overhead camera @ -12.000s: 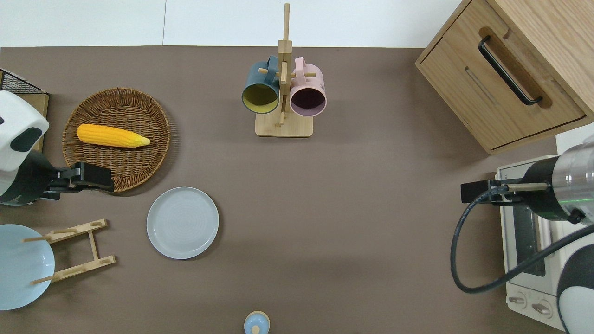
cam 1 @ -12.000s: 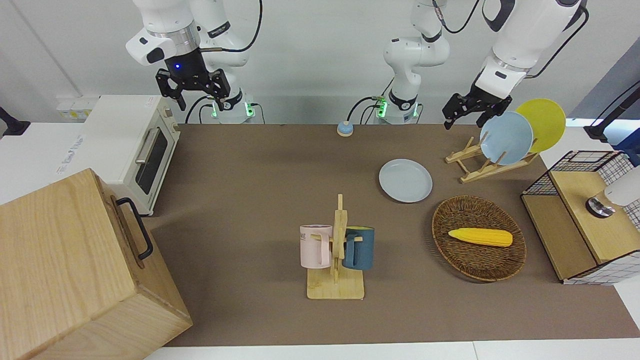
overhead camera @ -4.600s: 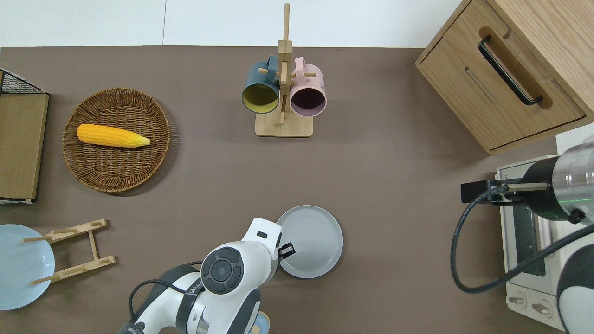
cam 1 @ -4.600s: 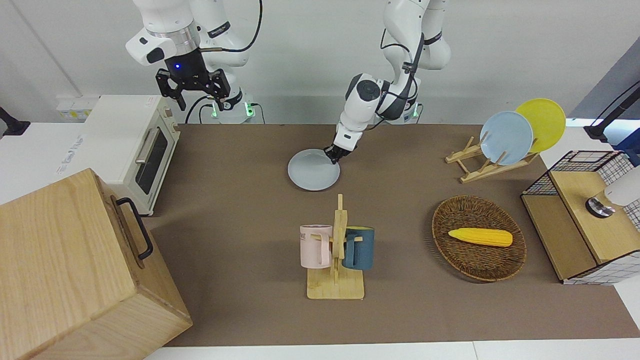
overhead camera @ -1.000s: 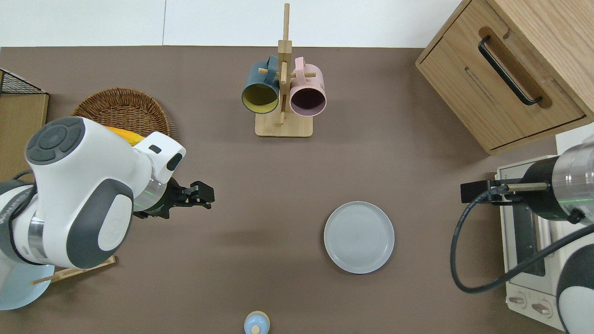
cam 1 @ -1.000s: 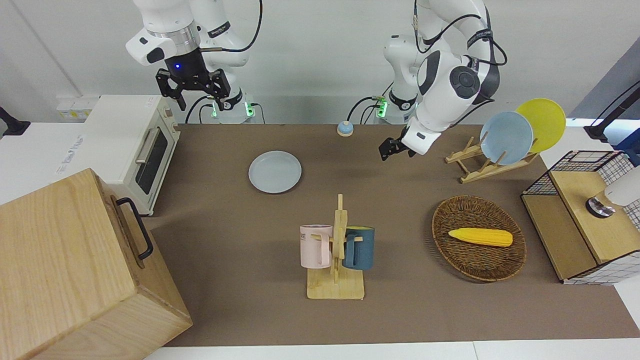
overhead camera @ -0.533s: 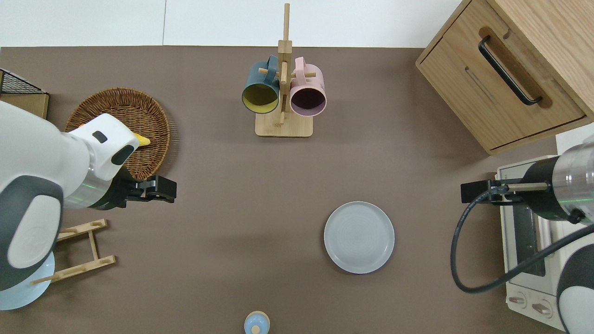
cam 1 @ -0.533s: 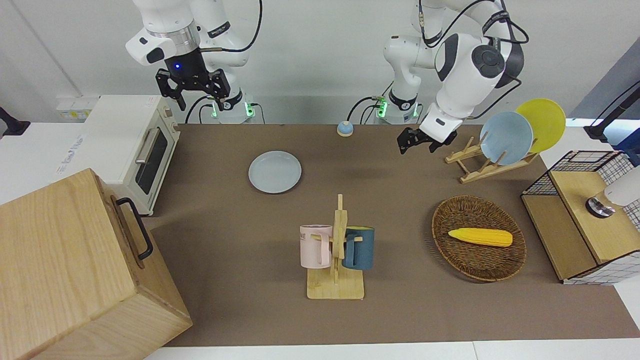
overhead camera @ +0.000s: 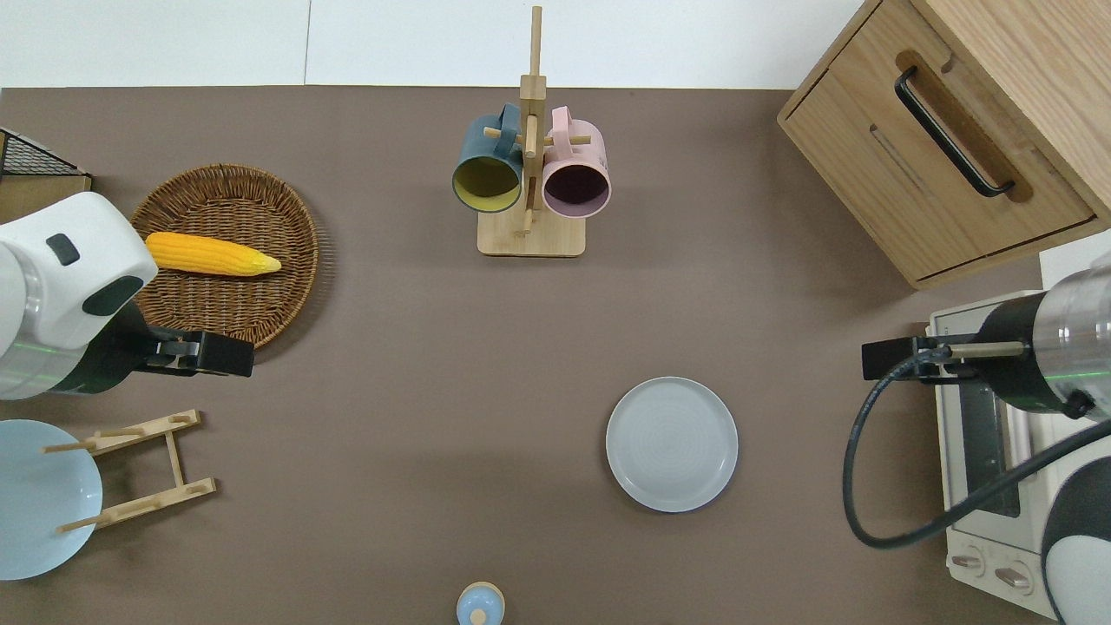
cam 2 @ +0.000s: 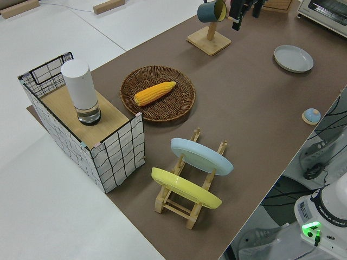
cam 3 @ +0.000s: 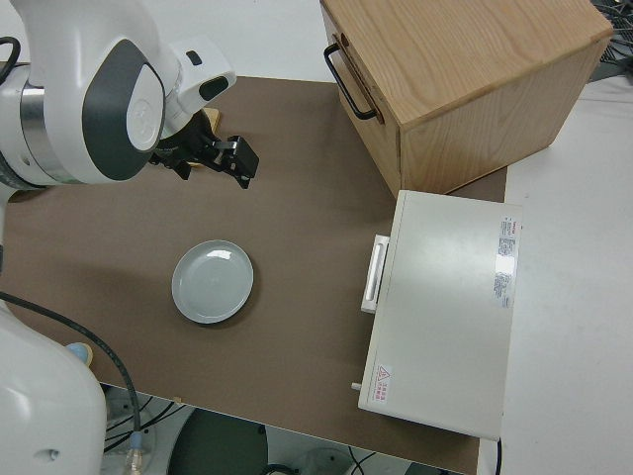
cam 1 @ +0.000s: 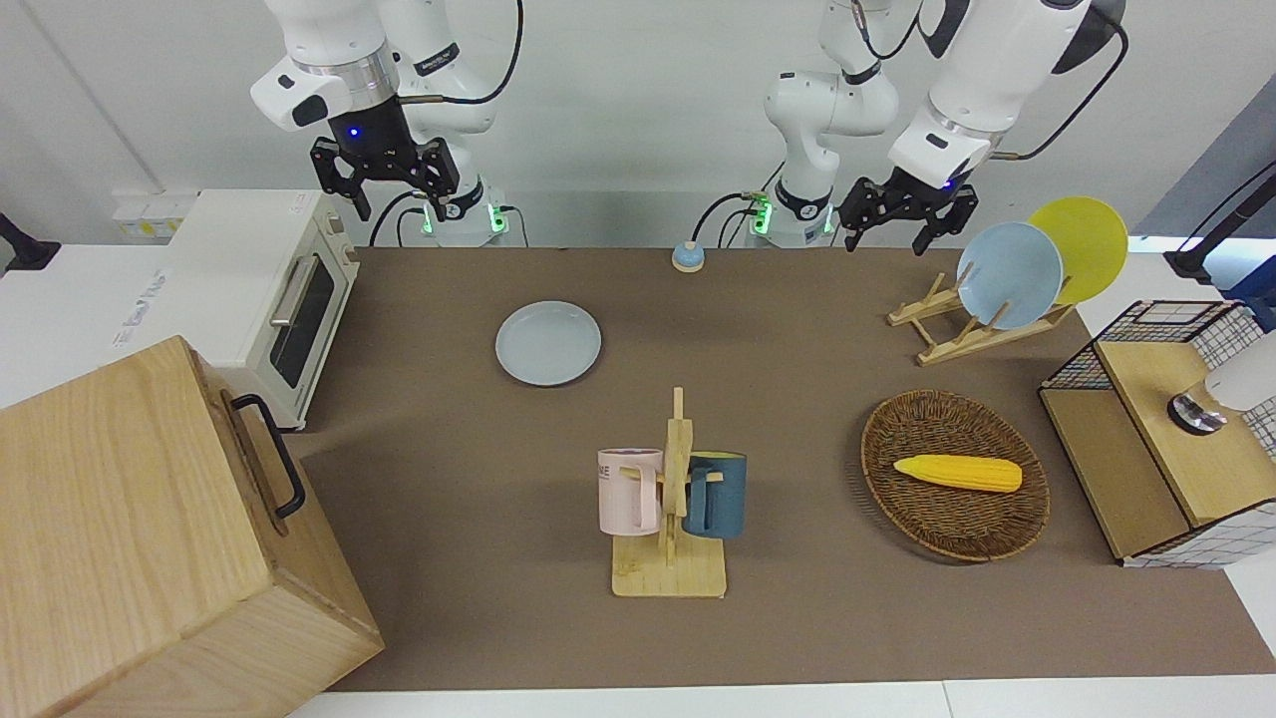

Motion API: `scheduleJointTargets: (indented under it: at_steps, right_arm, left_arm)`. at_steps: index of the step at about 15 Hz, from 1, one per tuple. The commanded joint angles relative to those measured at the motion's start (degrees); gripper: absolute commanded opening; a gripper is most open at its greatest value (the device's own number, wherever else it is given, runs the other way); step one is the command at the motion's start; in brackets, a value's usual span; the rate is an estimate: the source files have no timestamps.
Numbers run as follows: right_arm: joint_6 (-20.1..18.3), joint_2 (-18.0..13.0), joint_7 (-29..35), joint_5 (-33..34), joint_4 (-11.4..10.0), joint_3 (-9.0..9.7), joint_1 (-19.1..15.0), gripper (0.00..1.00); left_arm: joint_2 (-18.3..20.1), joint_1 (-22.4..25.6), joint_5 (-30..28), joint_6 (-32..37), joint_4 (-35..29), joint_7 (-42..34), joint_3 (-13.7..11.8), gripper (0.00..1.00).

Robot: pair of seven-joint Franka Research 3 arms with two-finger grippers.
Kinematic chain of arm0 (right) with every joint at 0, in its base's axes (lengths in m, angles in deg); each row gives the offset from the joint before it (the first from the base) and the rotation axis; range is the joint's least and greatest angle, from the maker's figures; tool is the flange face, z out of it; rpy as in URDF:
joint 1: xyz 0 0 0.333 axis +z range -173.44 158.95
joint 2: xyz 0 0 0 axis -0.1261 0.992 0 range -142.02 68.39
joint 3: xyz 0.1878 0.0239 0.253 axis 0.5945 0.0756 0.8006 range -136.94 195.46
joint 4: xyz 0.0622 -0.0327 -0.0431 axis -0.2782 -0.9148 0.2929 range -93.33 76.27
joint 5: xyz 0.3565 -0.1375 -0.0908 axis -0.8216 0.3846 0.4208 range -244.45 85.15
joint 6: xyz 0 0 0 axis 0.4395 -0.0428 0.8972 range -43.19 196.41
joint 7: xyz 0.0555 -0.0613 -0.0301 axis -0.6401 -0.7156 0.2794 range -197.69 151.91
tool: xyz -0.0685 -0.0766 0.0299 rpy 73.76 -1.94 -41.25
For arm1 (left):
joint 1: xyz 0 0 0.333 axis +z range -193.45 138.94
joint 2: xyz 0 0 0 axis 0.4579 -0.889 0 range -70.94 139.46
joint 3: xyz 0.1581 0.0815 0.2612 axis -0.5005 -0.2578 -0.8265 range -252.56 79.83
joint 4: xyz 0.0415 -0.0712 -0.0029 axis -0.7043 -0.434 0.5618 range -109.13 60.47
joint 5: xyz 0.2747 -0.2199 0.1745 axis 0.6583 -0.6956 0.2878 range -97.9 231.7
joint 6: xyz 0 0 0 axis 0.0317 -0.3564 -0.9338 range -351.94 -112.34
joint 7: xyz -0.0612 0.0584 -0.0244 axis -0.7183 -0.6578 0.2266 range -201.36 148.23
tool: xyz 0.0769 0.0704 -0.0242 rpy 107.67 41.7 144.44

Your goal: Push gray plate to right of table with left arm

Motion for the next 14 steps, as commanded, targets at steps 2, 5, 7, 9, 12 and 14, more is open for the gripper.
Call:
scheduleJointTargets:
  at_steps: [2, 5, 7, 9, 12, 14]
  right_arm:
    - [0.0, -1.6, 0.6, -1.2, -1.6, 0.83, -1.4, 0.996]
    - [0.0, -1.6, 0.6, -1.2, -1.6, 0.83, -1.4, 0.996]
    - [0.0, -1.6, 0.6, -1.2, -1.6, 0.83, -1.4, 0.996]
    - [0.0, -1.6, 0.6, -1.2, -1.6, 0.83, -1.4, 0.996]
    - [-0.1, -1.6, 0.6, -1.2, -1.6, 0.83, -1.4, 0.996]
    - [0.0, -1.6, 0.7, -1.2, -1.6, 0.83, -1.4, 0.996]
  left_arm:
    - [-0.3, 1.6, 1.1, 0.5, 0.8, -1.6, 0.2, 0.99]
    - [-0.2, 1.9, 1.0, 0.5, 0.8, -1.5, 0.2, 0.99]
    - [0.0, 1.9, 1.0, 0.5, 0.8, -1.5, 0.3, 0.99]
    - [0.0, 1.9, 1.1, 0.6, 0.8, -1.6, 0.3, 0.99]
    - [0.0, 1.9, 1.1, 0.6, 0.8, -1.5, 0.3, 0.99]
    - [0.0, 1.8, 2.1, 0.6, 0.8, -1.6, 0.4, 0.99]
